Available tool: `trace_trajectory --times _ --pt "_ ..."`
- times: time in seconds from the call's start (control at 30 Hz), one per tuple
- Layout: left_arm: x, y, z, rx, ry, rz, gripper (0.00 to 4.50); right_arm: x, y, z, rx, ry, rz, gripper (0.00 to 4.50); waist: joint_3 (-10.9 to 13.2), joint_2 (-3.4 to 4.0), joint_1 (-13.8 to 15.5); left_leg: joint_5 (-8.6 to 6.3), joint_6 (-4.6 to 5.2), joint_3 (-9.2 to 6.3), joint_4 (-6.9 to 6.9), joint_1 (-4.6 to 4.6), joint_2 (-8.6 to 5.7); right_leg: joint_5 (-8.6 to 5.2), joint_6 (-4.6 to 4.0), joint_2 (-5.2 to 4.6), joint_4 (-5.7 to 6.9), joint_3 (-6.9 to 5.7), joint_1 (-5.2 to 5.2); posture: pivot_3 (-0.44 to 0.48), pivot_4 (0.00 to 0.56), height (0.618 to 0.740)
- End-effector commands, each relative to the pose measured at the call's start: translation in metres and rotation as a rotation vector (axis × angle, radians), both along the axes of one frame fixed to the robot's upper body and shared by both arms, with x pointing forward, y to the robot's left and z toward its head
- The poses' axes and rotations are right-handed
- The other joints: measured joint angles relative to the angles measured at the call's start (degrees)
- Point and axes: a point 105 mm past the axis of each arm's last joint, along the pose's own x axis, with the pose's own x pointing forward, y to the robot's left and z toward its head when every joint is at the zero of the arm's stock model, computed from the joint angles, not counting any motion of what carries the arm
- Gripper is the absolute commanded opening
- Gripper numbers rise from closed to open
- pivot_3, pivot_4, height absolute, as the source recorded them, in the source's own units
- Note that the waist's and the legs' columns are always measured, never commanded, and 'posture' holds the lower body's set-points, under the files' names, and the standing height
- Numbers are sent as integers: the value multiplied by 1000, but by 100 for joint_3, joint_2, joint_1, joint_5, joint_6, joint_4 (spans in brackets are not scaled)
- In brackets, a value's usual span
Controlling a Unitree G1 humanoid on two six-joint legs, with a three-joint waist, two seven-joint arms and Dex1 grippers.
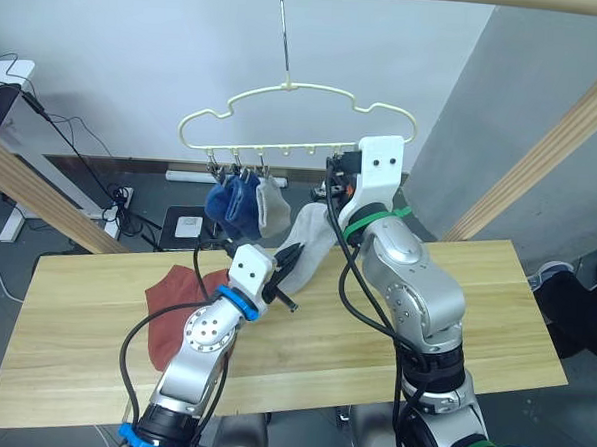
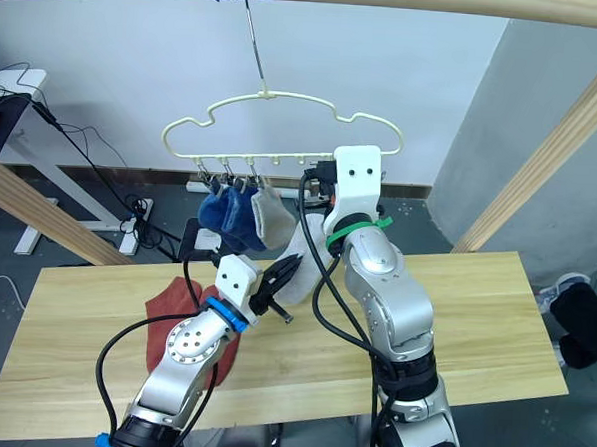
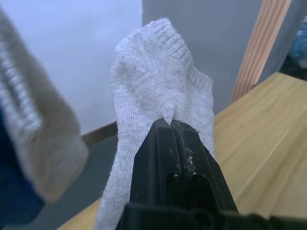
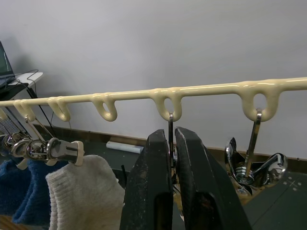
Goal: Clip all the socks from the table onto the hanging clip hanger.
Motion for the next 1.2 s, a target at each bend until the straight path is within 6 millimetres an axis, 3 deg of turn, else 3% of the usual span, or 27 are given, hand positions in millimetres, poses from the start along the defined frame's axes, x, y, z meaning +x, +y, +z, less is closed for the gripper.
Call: trace_trajectory --times 0.03,1.0,1.2 --pt "2 -5 17 -56 -55 -15 24 -9 7 17 69 -42 41 0 0 0 -1 0 0 0 0 0 0 0 0 0 0 0 0 -127 278 740" --pt "-3 -21 50 -227 -66 -50 24 -11 8 11 66 -28 40 0 0 0 -2 0 0 0 0 -1 0 -1 2 1 0 1 0 -119 272 740" --pt "-2 -19 48 -217 -59 -40 0 -13 5 13 73 -36 59 1970 0 0 -2 0 0 0 0 0 0 -1 2 1 0 1 0 -121 274 740"
